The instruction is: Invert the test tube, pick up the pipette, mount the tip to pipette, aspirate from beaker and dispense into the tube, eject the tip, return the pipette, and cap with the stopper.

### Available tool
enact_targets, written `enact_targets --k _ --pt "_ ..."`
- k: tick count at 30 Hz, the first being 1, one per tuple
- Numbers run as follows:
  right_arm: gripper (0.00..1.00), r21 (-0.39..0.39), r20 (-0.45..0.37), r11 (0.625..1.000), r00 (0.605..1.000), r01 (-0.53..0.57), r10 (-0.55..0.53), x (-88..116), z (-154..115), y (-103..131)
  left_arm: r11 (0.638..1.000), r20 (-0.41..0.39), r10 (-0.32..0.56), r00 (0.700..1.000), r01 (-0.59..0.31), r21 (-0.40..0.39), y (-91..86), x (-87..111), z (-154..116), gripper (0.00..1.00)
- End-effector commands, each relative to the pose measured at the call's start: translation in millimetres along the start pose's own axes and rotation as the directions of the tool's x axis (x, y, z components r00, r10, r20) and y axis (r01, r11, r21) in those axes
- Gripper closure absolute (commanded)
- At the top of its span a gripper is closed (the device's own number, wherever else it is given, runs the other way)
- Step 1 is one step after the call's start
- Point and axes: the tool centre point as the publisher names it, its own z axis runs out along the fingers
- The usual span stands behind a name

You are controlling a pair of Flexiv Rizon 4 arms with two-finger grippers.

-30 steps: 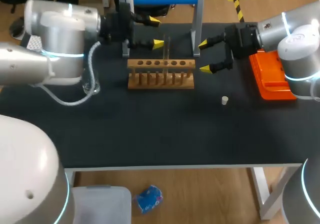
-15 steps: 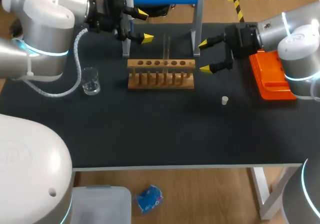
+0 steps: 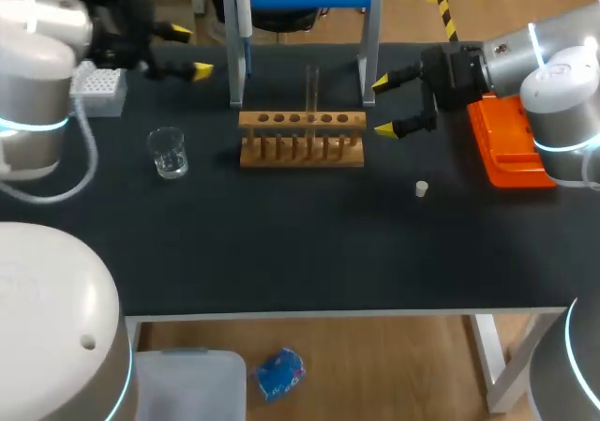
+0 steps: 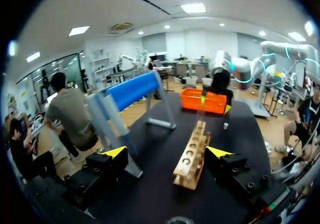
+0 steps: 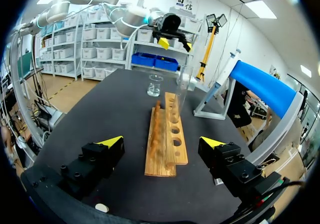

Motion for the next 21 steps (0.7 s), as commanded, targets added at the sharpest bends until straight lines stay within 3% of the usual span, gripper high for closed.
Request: enact_targets --k 1,10,12,14,17,21 --pt "0.00 0.001 0.000 1.000 1.000 0.001 -0.001 0.4 -0.2 -0.2 1.000 0.115 -0.023 0.993 0.022 0.009 0.0 16.4 -44.6 0.00" --pt "0.00 0.001 0.000 1.000 1.000 0.001 -0.001 0.4 -0.2 -0.2 1.000 0.115 -0.023 0.993 0.022 0.009 0.0 16.4 -44.6 0.00" --pt "0.00 0.001 0.000 1.000 1.000 0.001 -0.001 0.4 -0.2 -0.2 0.998 0.146 -0.056 0.988 0.058 -0.005 13.1 10.5 -43.1 0.00" --pt "0.00 0.001 0.000 1.000 1.000 0.001 -0.001 0.4 -0.2 -0.2 0.995 0.222 -0.100 0.970 0.100 0.013 30.8 -4.5 -61.5 0.00" --pt "0.00 0.001 0.000 1.000 1.000 0.001 -0.001 0.4 -0.2 -0.2 0.990 0.365 -0.112 0.924 0.137 -0.044 63.9 -31.9 -102.0 0.00" --pt "0.00 0.001 0.000 1.000 1.000 0.001 -0.001 0.4 -0.2 -0.2 0.981 0.480 -0.126 0.868 0.182 -0.071 89.2 -55.7 -135.2 0.00"
